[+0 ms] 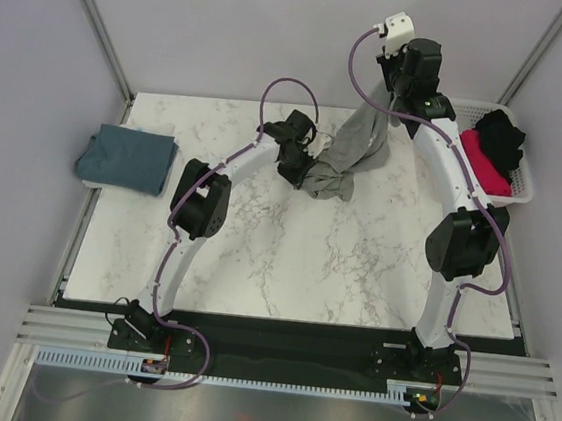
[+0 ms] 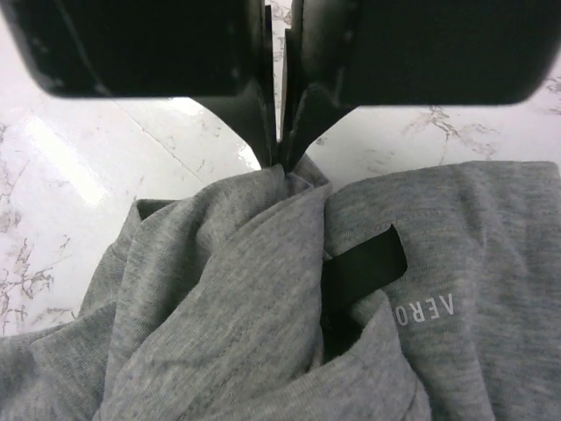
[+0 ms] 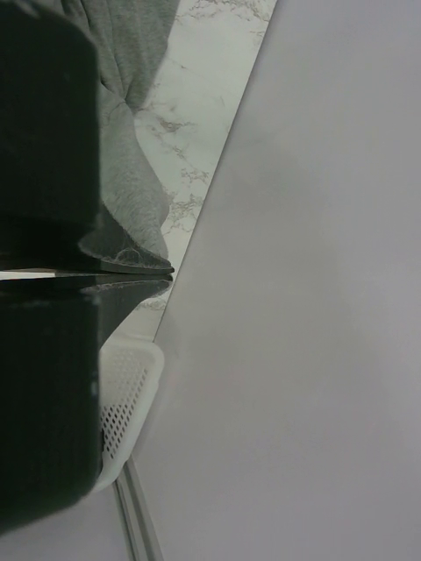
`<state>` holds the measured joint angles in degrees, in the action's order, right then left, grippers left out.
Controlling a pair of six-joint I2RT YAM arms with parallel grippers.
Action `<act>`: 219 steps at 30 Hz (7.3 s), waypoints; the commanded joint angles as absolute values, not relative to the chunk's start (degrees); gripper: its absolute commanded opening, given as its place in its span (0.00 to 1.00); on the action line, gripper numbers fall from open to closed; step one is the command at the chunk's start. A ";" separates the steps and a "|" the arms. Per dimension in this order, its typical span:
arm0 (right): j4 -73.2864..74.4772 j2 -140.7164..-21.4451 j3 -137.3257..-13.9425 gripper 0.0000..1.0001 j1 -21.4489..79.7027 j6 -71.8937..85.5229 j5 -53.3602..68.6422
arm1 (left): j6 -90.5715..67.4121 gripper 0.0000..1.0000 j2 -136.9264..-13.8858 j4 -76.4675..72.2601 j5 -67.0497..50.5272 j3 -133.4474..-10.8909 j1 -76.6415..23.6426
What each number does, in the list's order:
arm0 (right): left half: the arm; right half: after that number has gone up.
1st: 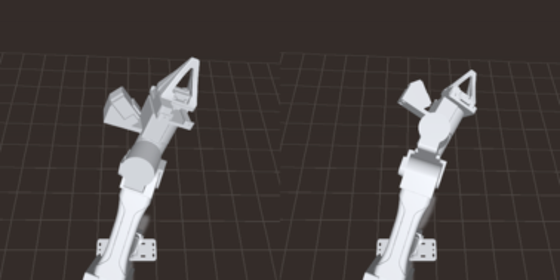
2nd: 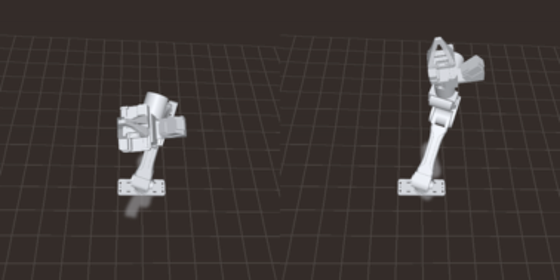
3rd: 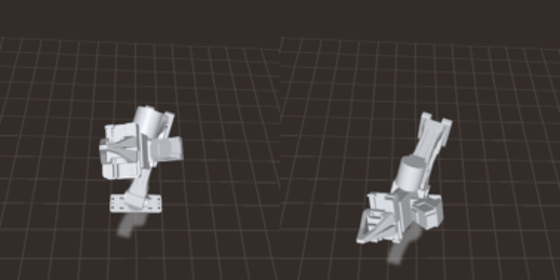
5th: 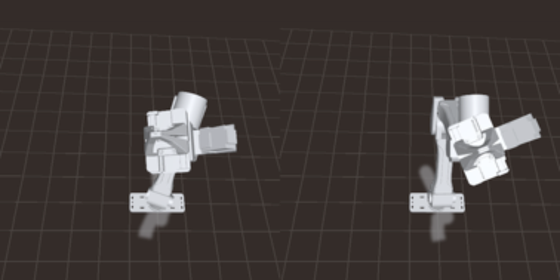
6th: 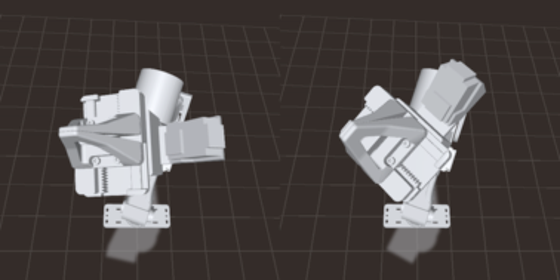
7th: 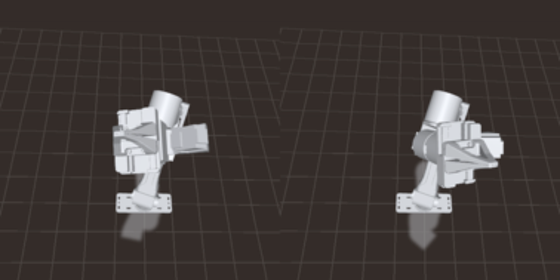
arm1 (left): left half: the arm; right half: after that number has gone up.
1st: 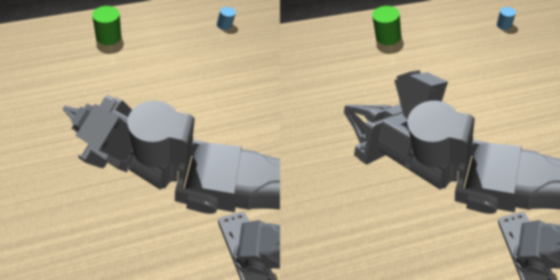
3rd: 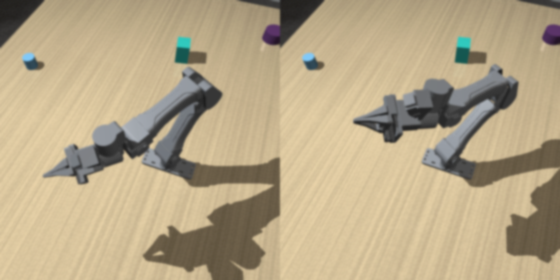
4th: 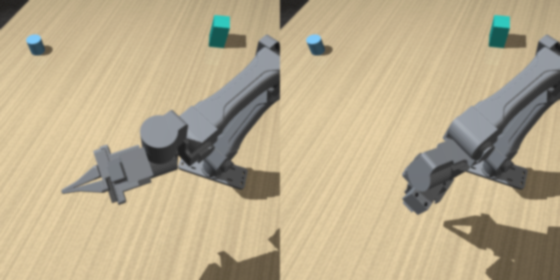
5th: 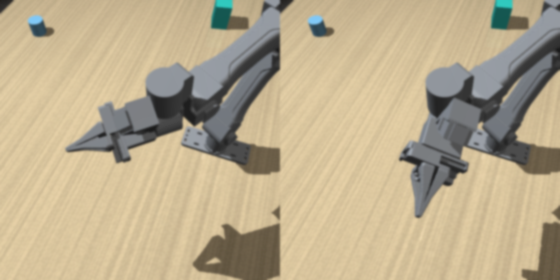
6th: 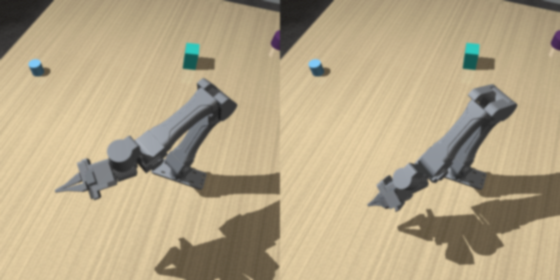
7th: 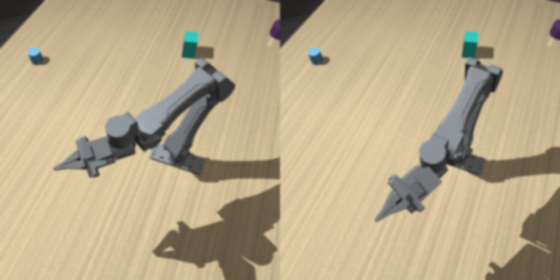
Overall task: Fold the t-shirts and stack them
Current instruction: Flatten the tshirt out
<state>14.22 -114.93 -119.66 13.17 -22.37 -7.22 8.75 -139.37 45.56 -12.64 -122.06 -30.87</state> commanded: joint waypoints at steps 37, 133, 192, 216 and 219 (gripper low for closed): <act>21.53 -79.63 -82.56 0.00 12.04 12.38 14.41 | 17.66 0.08 -96.95 40.87 -12.74 -120.96 -18.46; 35.16 -107.32 -124.46 0.00 15.29 -16.96 9.67 | 2.90 0.63 -145.89 31.91 -29.53 -128.32 -18.37; 48.25 -100.37 -77.44 0.70 6.94 -34.63 26.11 | 8.26 0.63 -106.35 42.89 -43.24 -99.23 -14.59; 47.37 -119.27 -89.65 0.61 2.20 -27.95 28.65 | 8.70 0.63 -104.59 42.10 -39.46 -96.77 -14.59; 48.95 -120.14 -90.08 0.58 2.20 -28.39 28.39 | 8.53 0.63 -105.03 42.01 -39.20 -97.12 -14.59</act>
